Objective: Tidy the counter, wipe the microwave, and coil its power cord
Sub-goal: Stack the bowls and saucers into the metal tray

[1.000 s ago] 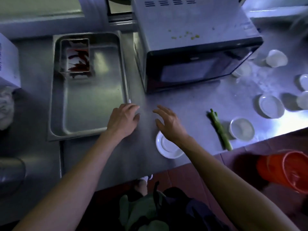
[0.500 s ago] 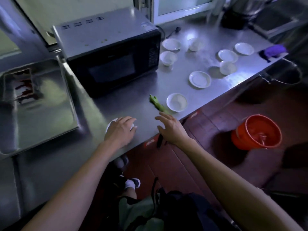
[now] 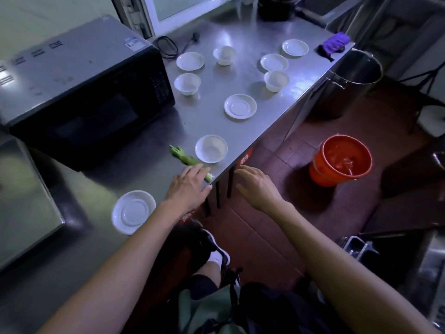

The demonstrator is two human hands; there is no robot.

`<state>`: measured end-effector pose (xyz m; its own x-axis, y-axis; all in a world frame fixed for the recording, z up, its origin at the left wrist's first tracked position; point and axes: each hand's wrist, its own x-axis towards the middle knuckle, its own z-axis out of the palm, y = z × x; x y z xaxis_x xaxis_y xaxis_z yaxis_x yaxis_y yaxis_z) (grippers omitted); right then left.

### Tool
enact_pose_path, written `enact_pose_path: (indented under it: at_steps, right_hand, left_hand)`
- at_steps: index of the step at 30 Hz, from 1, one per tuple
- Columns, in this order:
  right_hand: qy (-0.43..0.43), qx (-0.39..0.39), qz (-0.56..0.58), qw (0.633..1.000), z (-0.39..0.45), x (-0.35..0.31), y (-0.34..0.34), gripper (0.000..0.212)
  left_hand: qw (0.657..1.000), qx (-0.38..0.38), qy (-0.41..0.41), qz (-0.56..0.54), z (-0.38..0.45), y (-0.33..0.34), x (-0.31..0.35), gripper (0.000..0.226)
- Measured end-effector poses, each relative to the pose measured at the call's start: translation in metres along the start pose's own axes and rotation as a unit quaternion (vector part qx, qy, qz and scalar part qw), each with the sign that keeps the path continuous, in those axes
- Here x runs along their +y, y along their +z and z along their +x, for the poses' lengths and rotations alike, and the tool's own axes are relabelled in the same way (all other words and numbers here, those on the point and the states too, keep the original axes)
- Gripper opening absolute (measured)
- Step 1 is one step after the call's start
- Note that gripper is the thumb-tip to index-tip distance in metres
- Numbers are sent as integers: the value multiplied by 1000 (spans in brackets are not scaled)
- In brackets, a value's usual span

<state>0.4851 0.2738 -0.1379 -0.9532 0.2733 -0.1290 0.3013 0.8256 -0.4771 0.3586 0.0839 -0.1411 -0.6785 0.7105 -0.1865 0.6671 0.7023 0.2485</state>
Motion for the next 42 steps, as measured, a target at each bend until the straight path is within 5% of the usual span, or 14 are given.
enact_pose_path:
  at_steps: [21,42]
  right_hand:
    - [111,-79,-28,990,125,29,-5,49]
    - [96,-46,-49,993,252,88,-62,53]
  left_hand:
    - [984,-173,21,30,181,25,-24,103]
    - [997,-67,-12,-29,273,-28,-22,96]
